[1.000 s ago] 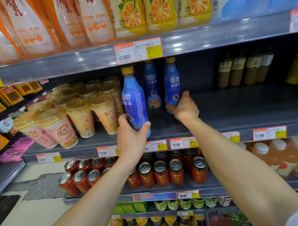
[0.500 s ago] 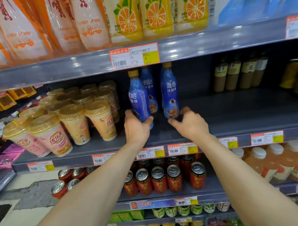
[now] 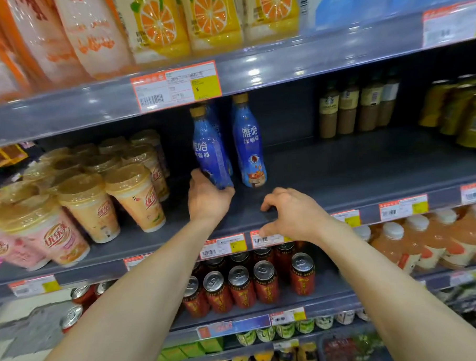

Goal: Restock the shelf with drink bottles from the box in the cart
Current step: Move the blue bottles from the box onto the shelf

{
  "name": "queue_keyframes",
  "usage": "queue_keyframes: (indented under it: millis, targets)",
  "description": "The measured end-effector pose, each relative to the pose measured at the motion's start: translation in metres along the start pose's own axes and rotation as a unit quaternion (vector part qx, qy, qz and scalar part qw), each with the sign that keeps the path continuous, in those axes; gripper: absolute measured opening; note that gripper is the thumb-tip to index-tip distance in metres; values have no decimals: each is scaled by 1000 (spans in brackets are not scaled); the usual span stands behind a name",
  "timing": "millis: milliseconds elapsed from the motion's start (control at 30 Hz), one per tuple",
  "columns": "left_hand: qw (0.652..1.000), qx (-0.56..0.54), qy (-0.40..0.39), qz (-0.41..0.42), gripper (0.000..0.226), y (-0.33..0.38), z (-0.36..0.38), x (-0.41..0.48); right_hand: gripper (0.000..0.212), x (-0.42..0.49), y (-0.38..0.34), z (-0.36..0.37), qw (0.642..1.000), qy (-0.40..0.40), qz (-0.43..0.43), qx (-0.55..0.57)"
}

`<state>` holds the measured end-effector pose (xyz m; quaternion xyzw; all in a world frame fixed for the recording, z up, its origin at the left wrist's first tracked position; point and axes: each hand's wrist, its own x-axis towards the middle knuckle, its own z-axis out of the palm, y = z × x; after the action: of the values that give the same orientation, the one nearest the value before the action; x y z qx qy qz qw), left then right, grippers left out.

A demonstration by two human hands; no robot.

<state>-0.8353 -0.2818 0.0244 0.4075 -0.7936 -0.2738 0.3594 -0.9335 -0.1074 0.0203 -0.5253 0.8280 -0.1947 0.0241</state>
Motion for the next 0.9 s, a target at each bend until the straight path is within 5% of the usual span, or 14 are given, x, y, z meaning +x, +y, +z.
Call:
queue_keyframes:
  millis: [633,900]
  targets:
    - [1000,8,10,-26,69,3,14,17,57,1,-1,0,1000,-12,-3,-7]
    - [994,20,10,103,54,5,-16,-16,57,-2,-1,0,1000,-13,0,-16]
